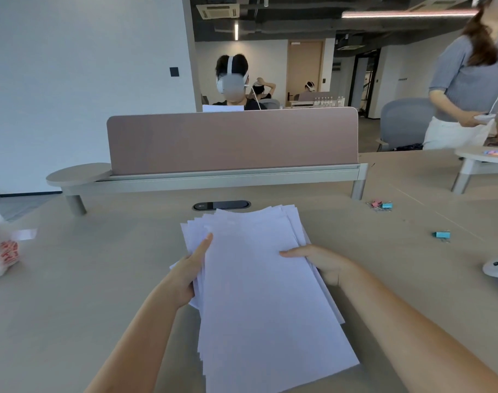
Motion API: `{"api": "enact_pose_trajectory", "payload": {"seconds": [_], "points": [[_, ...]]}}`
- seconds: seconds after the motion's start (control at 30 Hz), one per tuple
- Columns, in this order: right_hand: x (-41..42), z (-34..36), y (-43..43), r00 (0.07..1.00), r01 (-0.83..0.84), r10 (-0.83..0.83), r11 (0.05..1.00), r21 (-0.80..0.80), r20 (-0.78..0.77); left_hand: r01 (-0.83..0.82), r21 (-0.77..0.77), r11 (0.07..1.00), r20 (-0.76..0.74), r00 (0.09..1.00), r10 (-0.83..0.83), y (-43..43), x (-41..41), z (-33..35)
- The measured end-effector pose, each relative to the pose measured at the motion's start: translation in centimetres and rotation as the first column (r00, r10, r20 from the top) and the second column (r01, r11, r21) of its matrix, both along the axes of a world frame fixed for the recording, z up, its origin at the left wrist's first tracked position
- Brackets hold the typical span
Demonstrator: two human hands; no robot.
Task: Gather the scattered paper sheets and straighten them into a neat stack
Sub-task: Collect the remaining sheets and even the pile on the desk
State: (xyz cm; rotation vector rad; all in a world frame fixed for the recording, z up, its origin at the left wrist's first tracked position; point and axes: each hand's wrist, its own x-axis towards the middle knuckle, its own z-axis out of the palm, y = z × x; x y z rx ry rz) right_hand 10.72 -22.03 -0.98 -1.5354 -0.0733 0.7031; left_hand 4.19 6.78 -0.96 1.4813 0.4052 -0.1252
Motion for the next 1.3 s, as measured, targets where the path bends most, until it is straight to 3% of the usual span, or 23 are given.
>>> {"api": "enact_pose_trajectory", "payload": {"seconds": [0.1, 0.23, 0.5, 0.67, 0.7, 0.77, 0.87, 1.03, 1.3], "points": [[0.3, 0.1, -0.2, 0.999, -0.027, 0.027, 1.0, 0.016, -0.042, -0.05, -0.011, 0.999, 0.018, 0.999, 0.05, 1.0, -0.3, -0.9], [0.7, -0.1, 0.5, 0.995, -0.094, 0.09, 0.992, -0.085, -0.046, -0.013, -0.024, 1.0, 0.02, 1.0, 0.014, 1.0, -0.4, -1.2], [0.8, 0.1, 4.0, 1.0, 0.008, -0.008, 0.997, 0.077, 0.006, 0.113, -0.146, 0.983, 0.063, 0.992, -0.105, 2.9, -3.8, -1.3], [1.3, 1.8, 5.6, 0.999, -0.046, 0.044, 0.995, 0.094, 0.017, -0.013, -0.217, 0.976, 0.149, 0.988, 0.046, 5.5, -4.6, -2.5], [1.9, 2.2, 5.0, 0.998, 0.037, -0.04, 0.997, 0.068, 0.038, -0.021, -0.229, 0.973, 0.173, 0.983, 0.062, 6.3, -4.8, -2.7], [3.3, 2.8, 3.0, 0.957, 0.266, -0.245, 0.955, -0.129, 0.158, -0.036, -0.237, 0.971, 0.215, 0.973, 0.088, 7.5, -5.4, -3.2], [4.1, 3.0, 0.8, 0.901, 0.421, -0.316, 0.803, -0.422, 0.299, -0.082, -0.263, 0.961, 0.255, 0.955, 0.152, 8.1, -6.0, -3.5], [4.3, 2.1, 2.0, 0.938, 0.336, -0.156, 0.627, -0.703, 0.309, -0.126, -0.345, 0.93, 0.31, 0.92, 0.24, 9.1, -7.0, -3.1], [6.8, 0.5, 5.5, 0.964, 0.244, -0.016, 0.45, -0.859, 0.265, -0.185, -0.353, 0.917, 0.249, 0.926, 0.283, 13.0, -9.9, -4.0]]}}
